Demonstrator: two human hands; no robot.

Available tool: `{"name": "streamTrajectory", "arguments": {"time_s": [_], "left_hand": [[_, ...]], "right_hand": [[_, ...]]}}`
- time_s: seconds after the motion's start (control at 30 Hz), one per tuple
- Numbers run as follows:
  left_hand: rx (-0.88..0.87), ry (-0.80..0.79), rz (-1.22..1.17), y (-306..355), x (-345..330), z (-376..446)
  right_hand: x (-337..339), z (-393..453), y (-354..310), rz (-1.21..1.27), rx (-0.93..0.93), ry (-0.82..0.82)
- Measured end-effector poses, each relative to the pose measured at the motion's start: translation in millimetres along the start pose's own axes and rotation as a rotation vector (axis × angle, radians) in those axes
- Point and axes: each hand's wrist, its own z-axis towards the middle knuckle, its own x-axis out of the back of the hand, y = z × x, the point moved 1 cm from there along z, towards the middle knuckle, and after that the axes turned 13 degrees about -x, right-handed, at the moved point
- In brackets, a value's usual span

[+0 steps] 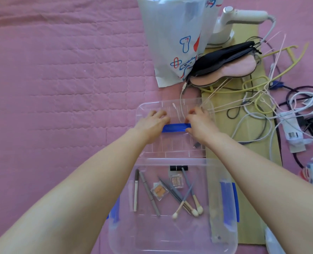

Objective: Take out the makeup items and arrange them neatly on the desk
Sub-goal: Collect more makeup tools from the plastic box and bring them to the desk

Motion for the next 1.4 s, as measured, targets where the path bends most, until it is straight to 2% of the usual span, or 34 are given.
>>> {"name": "streamTrajectory", "arguments": {"time_s": [0.2,0.33,0.47,0.57,0.73,0.87,0.93,1.1,1.27,1.4], "left_hand": [[0.012,-0.084,-0.042,-1,-10,-9],[0.051,-0.021,-0.123,7,-1,-21],[0.152,0.090,-0.179,22,14,-46],[0.195,0.252,-0.201,41,23,-74],[0.125,0.577,-0.242,83,32,-122],[0.040,0.642,-0.291,115,22,-160],[0.038,0.629,-0.340,126,9,-176],[0.186,0.511,-0.443,143,-33,-201],[0.419,0.313,-0.490,142,-67,-195],[0.645,0.136,-0.569,139,-79,-183]], "right_hand": [[-1,-9,2,-0.024,0.022,-0.013],[7,-18,0,0.039,0.008,-0.006],[20,-43,-5,0.161,-0.017,0.094],[29,-74,-7,0.227,0.010,0.180],[36,-138,-3,0.317,0.091,0.288],[26,-186,3,0.319,0.158,0.257],[16,-207,5,0.333,0.170,0.212],[-23,-243,11,0.294,0.165,0.048],[-55,-245,9,0.240,0.107,-0.081],[-65,-225,2,0.093,0.088,-0.155]]}}
